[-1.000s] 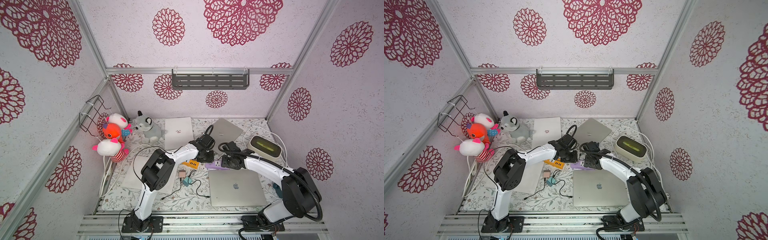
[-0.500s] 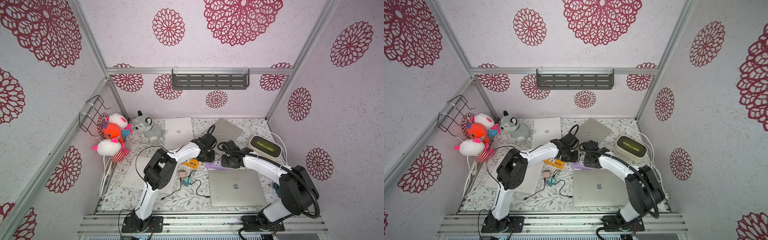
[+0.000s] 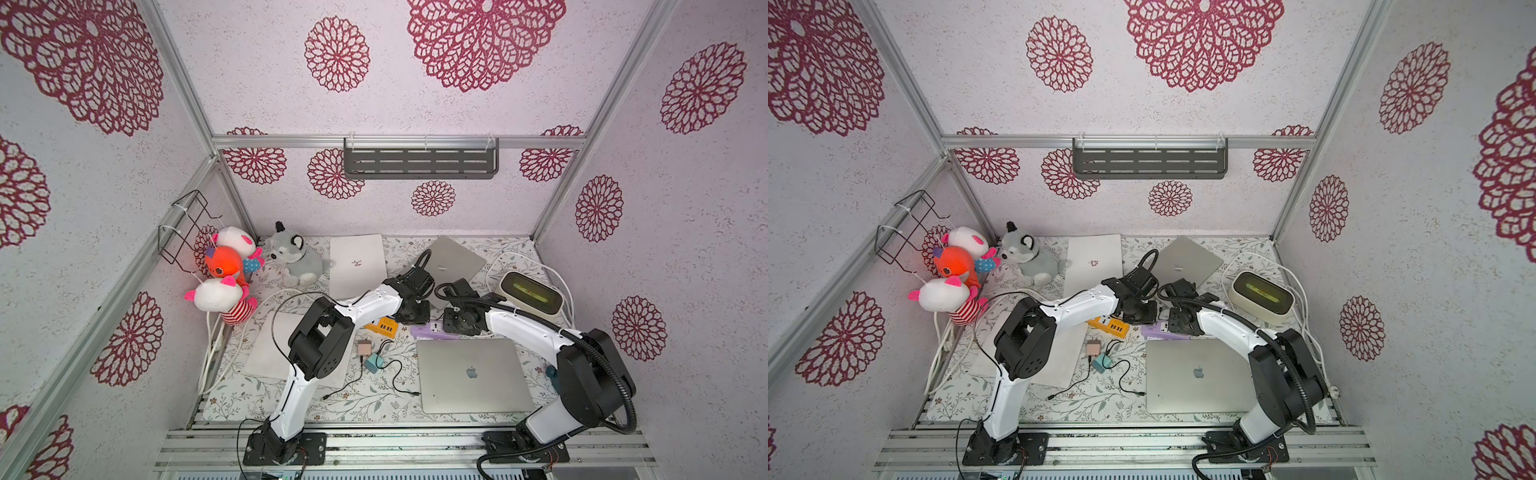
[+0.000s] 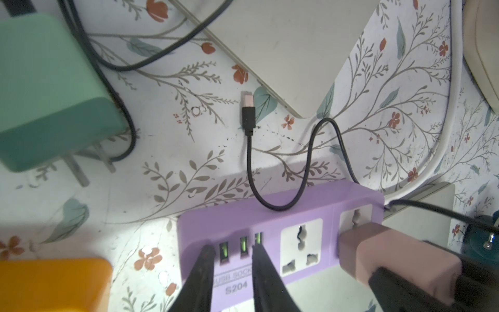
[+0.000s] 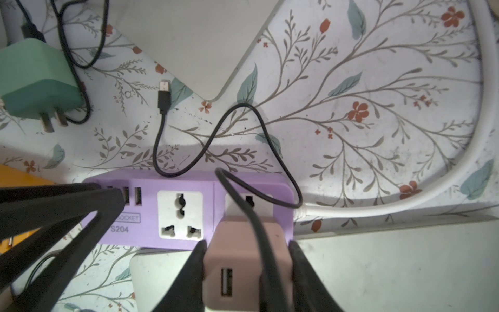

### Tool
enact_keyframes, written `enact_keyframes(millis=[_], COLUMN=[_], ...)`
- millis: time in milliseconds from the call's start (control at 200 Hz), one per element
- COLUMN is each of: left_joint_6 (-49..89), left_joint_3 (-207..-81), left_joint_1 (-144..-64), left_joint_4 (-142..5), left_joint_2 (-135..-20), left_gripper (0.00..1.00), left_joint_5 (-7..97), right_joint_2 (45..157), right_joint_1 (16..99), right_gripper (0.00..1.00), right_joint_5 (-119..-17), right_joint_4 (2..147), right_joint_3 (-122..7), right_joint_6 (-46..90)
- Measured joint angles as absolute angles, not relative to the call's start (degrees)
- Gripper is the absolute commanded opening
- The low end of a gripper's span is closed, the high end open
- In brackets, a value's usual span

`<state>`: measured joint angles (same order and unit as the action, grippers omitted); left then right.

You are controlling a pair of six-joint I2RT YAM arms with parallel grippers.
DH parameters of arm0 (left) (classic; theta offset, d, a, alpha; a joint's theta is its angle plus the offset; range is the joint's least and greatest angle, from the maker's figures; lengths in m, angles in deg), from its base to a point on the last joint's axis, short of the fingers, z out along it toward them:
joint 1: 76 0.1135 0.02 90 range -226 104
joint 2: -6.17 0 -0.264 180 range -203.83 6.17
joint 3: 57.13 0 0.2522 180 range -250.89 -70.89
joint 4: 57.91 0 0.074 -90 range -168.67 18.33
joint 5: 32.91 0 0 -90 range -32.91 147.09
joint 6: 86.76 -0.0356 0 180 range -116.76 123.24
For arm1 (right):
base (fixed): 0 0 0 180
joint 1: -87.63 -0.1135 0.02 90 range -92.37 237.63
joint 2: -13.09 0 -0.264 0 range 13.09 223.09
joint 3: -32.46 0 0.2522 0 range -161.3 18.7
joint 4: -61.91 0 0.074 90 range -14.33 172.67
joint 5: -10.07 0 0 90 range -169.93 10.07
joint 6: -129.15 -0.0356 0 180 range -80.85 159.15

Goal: Unplug the laptop charger
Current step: Remove the plug from the socket.

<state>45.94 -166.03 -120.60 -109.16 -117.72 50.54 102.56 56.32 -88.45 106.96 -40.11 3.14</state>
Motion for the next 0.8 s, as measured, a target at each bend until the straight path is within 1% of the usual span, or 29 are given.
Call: enact_keyframes(millis=[260,475,660,801], left_joint_6=[45.96,45.96,45.96,45.94], left_joint_3=[-166.03,-166.42,-166.70,-167.32], left_joint_1=[-120.60,-120.60,-120.60,-120.62], left_joint_4=[-109.12,-109.38,-109.32,-109.84], left_joint_2=[-117.77,-118.03,-118.25,-118.58], left_gripper=[0.28,0.28,0.28,0.28], left_joint_5=[50.52,50.54,50.37,50.35], right_joint_2=[104.07,102.94,103.48,103.07], right_joint_1=[55.97,57.28,56.82,57.28], right_gripper=[0.28,0.27,0.27,0.27], right_joint_5=[-90.22,-87.20,-88.97,-88.47], right_joint_4=[109.91,107.68,109.89,109.86], right_joint_3=[-42.89,-40.92,-42.78,-42.78], right_joint_6=[3.75,3.53,4.06,4.06])
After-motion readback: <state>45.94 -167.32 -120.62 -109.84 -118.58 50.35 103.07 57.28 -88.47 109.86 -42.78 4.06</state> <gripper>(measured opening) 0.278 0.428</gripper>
